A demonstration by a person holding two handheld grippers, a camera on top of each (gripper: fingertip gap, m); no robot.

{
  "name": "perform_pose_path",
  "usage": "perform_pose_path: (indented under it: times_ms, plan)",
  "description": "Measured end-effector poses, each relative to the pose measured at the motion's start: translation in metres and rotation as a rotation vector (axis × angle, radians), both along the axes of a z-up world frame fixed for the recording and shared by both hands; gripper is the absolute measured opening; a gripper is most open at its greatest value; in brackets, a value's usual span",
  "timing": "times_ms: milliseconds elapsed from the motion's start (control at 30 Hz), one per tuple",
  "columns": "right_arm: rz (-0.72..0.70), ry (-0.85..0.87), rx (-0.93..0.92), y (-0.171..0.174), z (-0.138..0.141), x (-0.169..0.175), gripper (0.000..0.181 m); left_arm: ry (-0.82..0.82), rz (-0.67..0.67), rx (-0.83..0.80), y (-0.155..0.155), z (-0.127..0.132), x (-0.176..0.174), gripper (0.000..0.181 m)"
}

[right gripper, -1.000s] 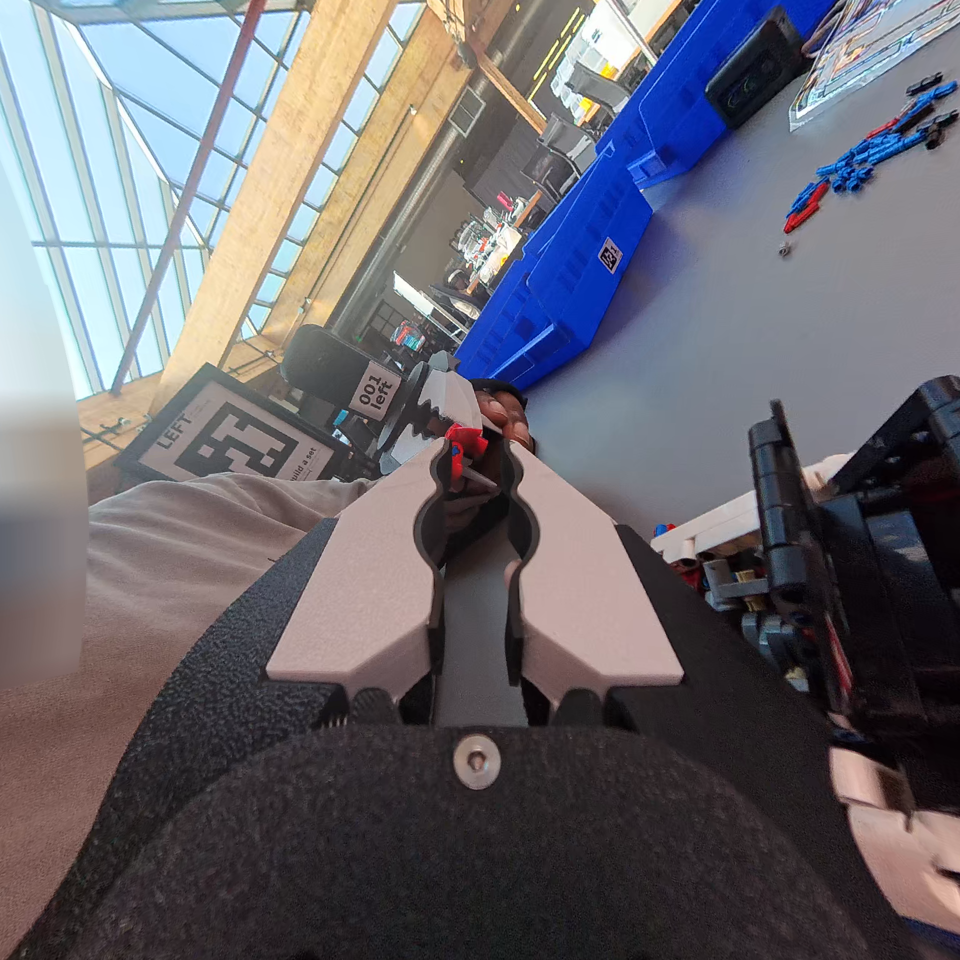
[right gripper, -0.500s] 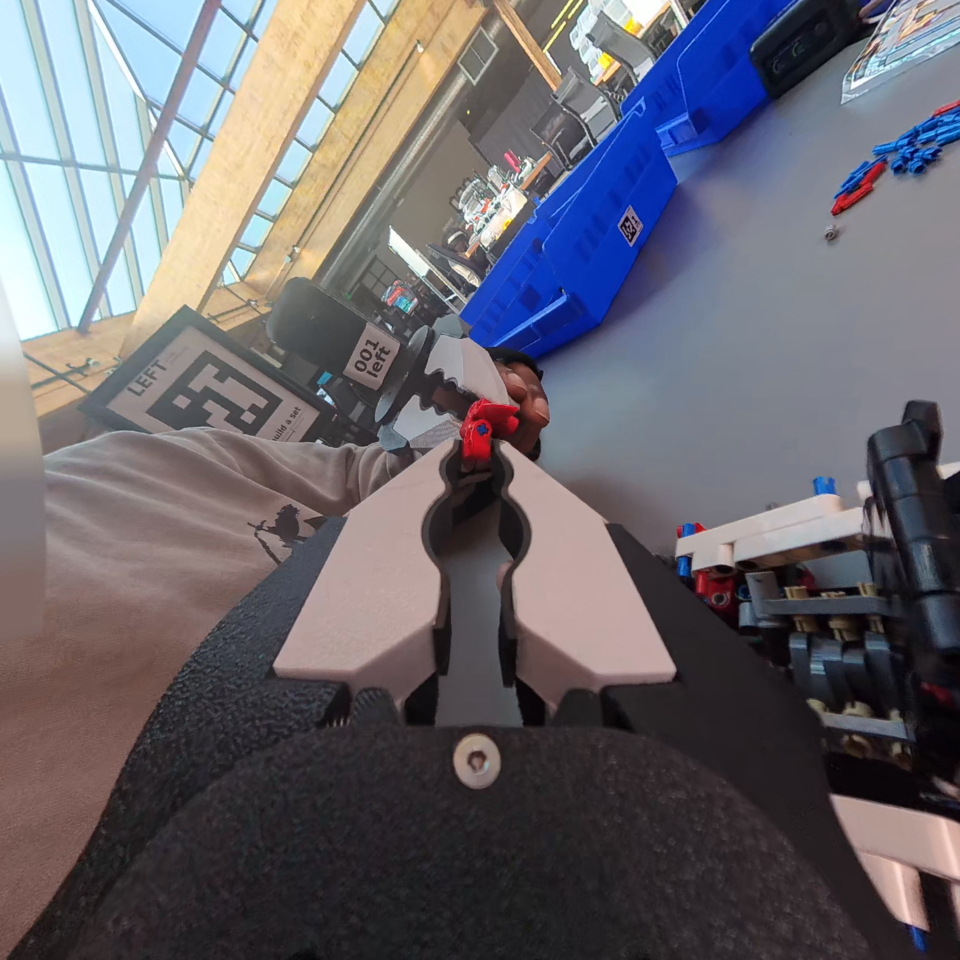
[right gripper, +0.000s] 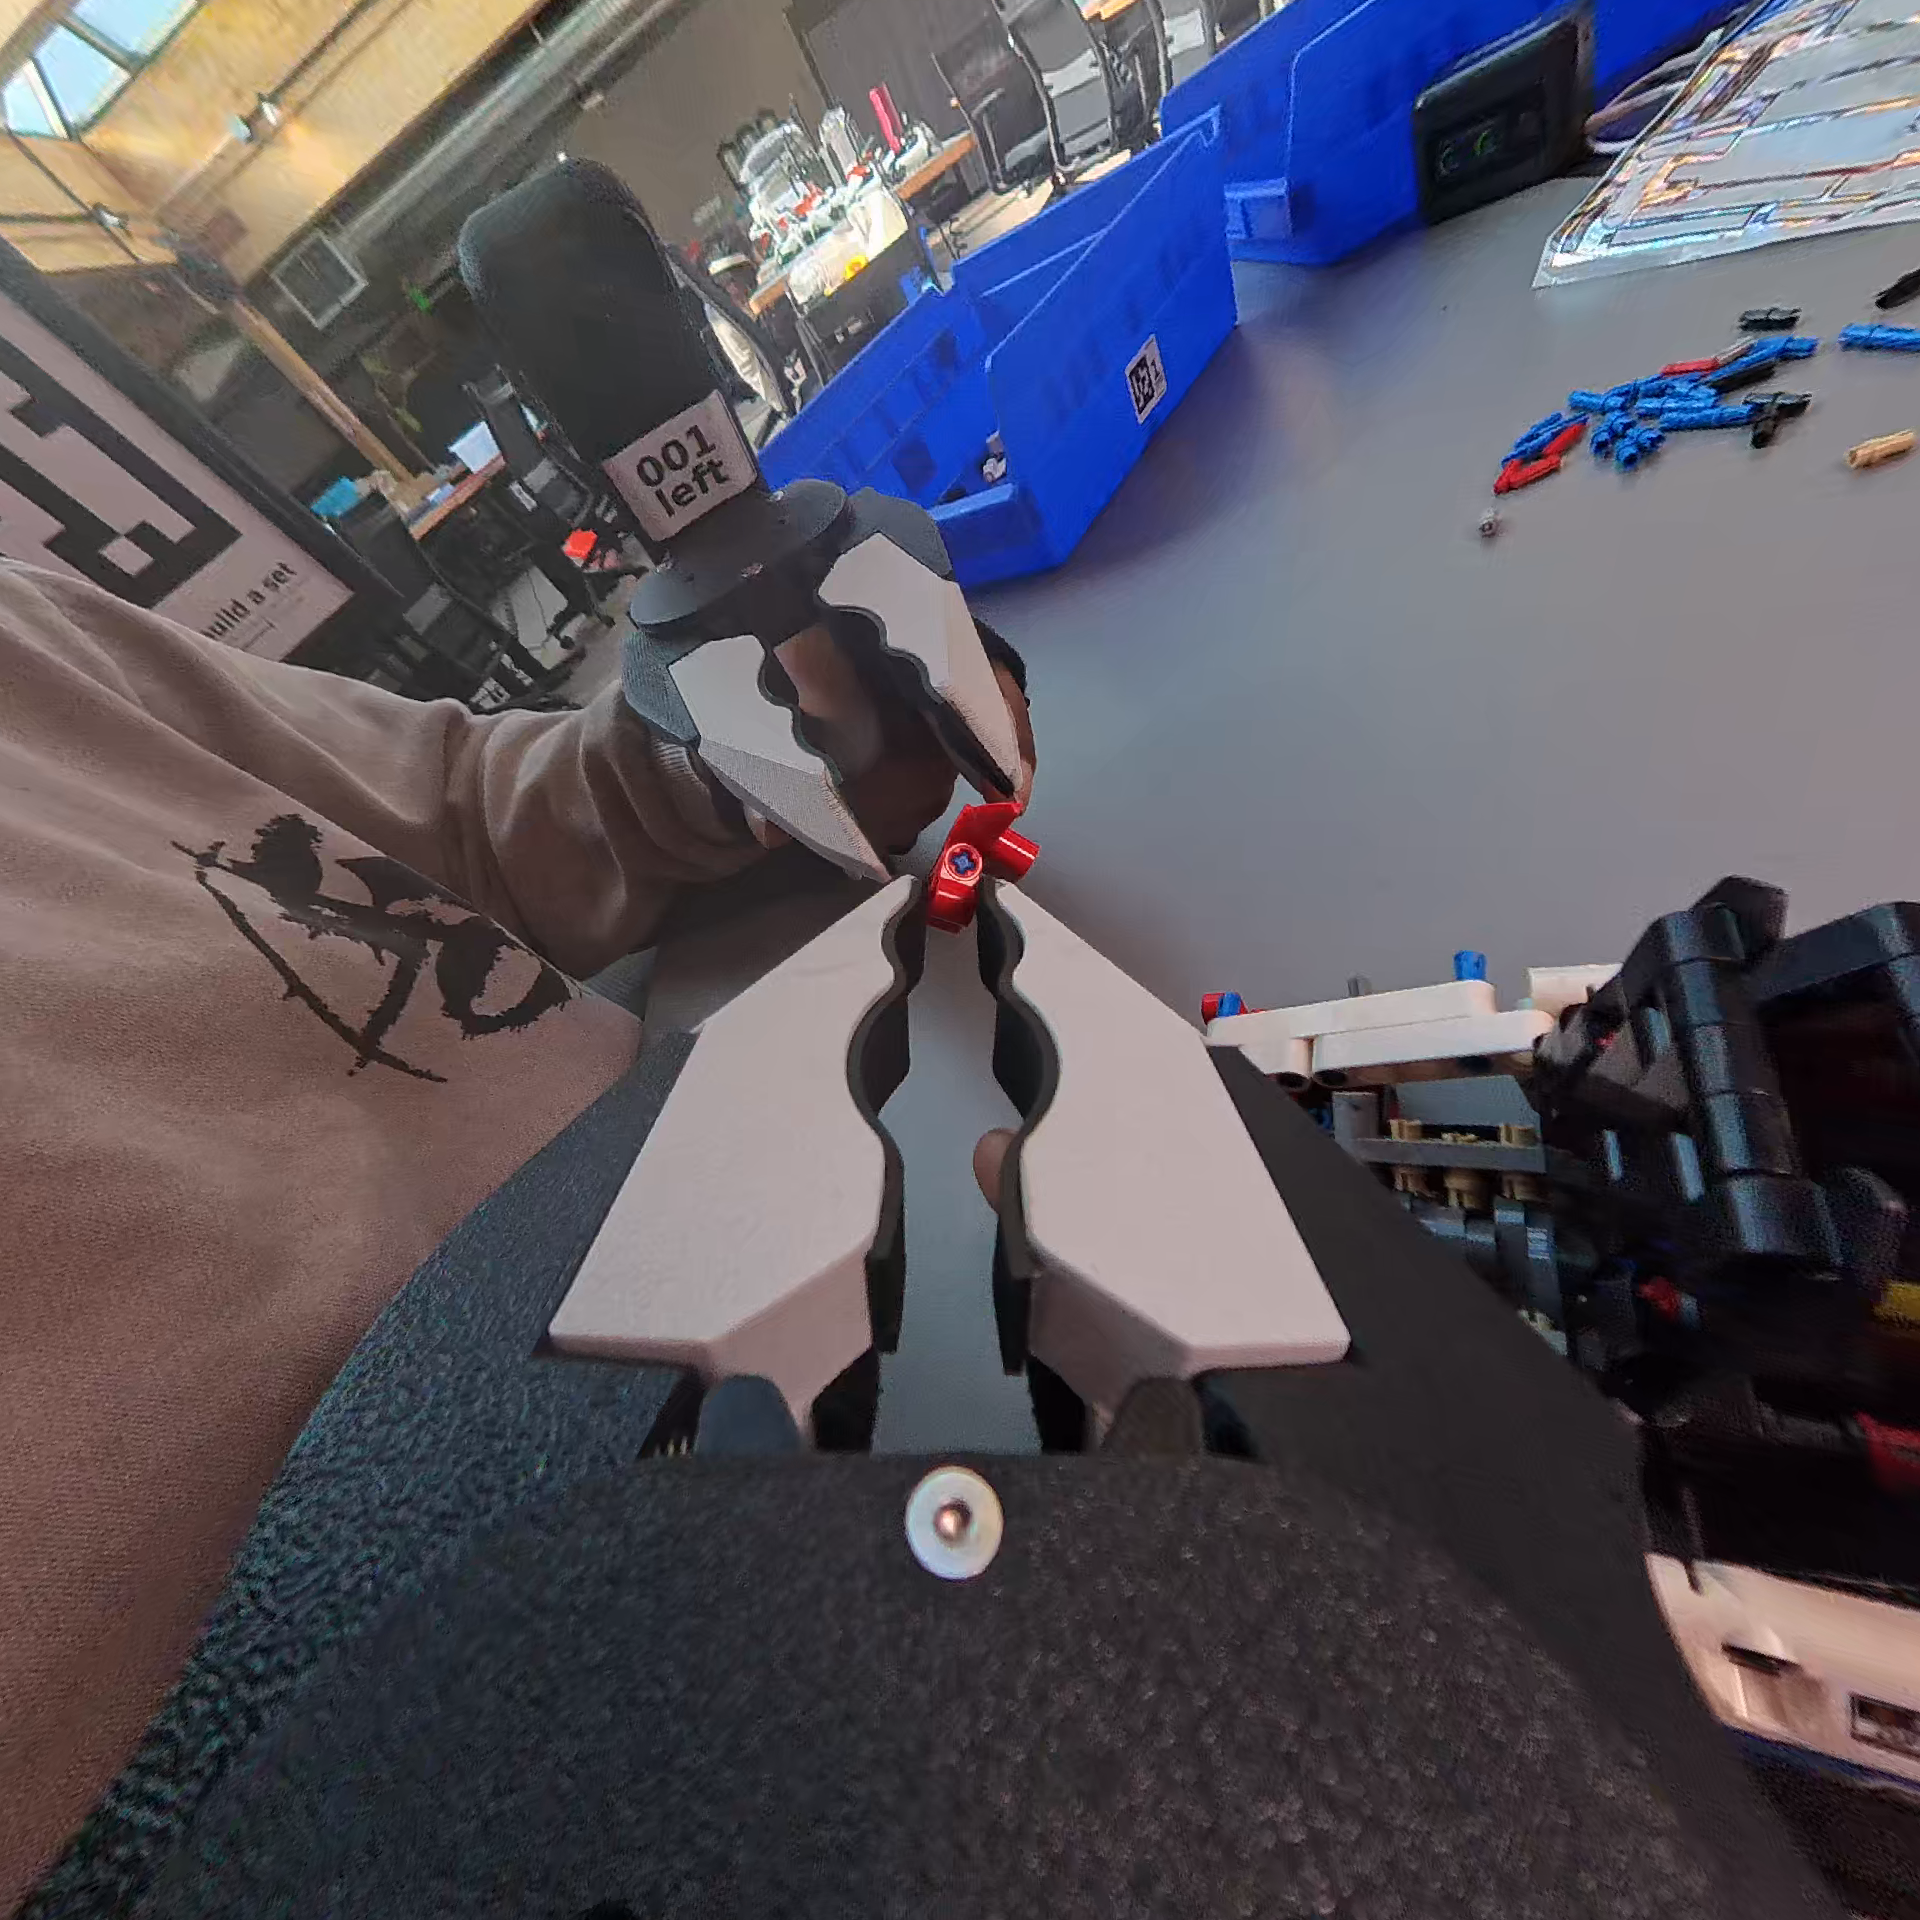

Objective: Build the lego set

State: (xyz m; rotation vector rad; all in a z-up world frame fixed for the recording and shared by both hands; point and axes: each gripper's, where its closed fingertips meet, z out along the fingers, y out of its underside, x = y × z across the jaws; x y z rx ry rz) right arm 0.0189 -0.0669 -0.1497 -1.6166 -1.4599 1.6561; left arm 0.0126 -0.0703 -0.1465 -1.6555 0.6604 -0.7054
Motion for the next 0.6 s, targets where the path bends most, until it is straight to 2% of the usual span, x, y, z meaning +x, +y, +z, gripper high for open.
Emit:
perform_pose_path:
  times_ms: [300,600]
  plan:
    - [0.071,0.019,0.139,-0.015,-0.003,0.003,0.006,0.036,-0.078,-0.062,-0.008,-0.014,0.012,0.014]
    - [0.024,-0.003,0.036,-0.008,-0.004,-0.001,0.006,0.025,-0.048,-0.074,-0.003,-0.013,0.005,0.009]
